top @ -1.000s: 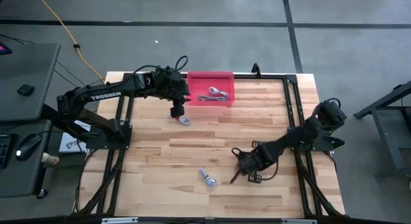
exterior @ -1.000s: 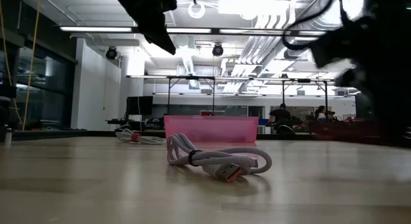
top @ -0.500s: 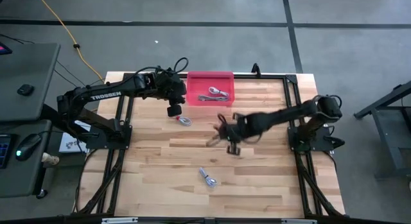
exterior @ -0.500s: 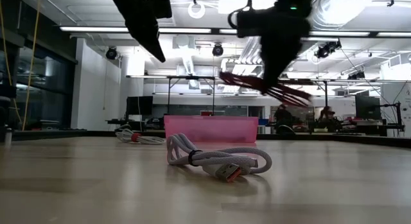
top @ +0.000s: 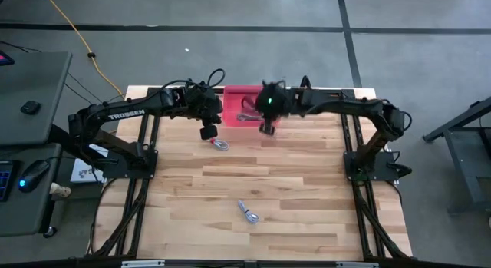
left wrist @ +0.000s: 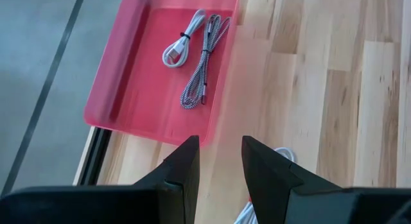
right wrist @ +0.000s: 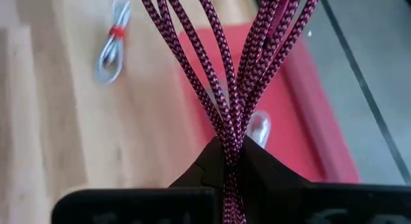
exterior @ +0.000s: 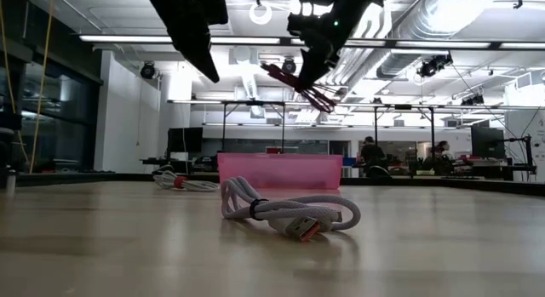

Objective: Pick and place USB-C Cables
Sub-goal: Put the pink charger cable into the pink bin

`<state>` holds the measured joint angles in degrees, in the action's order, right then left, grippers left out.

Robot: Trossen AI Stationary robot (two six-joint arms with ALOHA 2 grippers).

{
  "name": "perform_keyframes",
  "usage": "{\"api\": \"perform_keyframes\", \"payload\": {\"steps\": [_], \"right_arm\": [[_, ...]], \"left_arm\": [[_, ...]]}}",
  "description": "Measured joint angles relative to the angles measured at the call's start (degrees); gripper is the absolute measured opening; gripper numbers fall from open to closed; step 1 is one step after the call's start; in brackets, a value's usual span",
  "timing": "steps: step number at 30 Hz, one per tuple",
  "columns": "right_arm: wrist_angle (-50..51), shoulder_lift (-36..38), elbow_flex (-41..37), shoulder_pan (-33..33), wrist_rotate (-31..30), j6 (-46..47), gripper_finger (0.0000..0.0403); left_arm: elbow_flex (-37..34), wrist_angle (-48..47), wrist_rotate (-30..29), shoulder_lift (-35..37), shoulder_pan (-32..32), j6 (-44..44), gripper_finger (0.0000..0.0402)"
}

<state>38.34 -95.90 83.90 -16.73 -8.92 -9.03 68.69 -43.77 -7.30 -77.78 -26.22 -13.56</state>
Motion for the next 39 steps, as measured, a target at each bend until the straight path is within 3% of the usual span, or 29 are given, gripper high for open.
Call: {"api": "perform_keyframes", "payload": {"steps": [4, 14, 29, 39], "right_arm": [[-4.71, 0.0, 0.04, -5.17, 3.99, -1.88, 0.0005], [-19.43, -3.59, -1.27, -12.95, 6.44, -3.21, 0.0005], [-14.69, -14.01, -1.38, -15.15, 9.26, -4.38, 0.0005], [-13.1, -15.45, -1.43, -15.11, 12.5, -4.33, 0.0006]], "left_arm": [[0.0, 0.0, -0.01, 0.0, 0.0, 0.12, 0.0096], [0.0, 0.0, 0.01, 0.0, 0.0, 1.26, 0.0096], [0.0, -0.13, 0.01, 0.0, 0.0, 1.44, 0.0096], [0.0, -0.17, 0.02, 0.0, -0.02, -2.71, 0.0096]]}}
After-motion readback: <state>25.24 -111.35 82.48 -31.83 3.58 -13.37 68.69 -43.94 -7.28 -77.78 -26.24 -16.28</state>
